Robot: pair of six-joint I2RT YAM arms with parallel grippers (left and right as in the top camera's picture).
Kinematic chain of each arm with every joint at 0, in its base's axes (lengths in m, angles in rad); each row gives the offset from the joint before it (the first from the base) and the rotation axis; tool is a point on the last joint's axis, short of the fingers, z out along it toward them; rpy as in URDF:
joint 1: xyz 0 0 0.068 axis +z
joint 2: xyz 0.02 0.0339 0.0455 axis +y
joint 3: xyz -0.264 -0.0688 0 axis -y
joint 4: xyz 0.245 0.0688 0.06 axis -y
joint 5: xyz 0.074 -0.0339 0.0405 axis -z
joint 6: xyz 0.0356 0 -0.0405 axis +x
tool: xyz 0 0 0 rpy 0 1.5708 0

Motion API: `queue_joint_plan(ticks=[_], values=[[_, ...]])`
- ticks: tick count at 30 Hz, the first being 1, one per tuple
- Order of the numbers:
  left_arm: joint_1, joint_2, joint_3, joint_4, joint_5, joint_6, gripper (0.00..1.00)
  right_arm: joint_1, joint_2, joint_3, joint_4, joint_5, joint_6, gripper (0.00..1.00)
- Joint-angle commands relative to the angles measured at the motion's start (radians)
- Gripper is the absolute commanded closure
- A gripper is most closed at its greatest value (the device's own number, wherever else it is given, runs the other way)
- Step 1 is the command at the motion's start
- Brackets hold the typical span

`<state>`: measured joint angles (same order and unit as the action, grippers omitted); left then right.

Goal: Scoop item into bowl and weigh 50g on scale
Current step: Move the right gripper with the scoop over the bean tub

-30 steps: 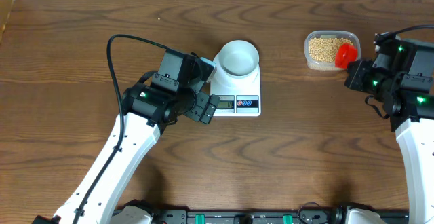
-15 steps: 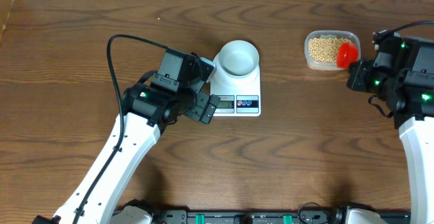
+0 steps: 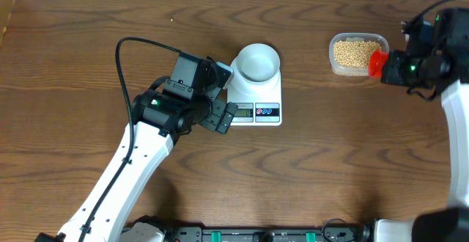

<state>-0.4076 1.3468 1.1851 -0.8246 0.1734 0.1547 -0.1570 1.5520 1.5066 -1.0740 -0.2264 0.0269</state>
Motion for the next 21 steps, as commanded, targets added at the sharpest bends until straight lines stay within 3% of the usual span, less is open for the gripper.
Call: queue_joint_plan(ticks=[1,21], values=[[0.003,0.005,-0.003,-0.002,-0.009,0.002,0.08,-0.012,0.053,0.067,-0.016,0.018,-0.053,0.99],[0.003,0.005,-0.003,-0.002,-0.010,0.002,0.08,-0.012,0.079,0.016,0.196,0.078,-0.395,0.99]])
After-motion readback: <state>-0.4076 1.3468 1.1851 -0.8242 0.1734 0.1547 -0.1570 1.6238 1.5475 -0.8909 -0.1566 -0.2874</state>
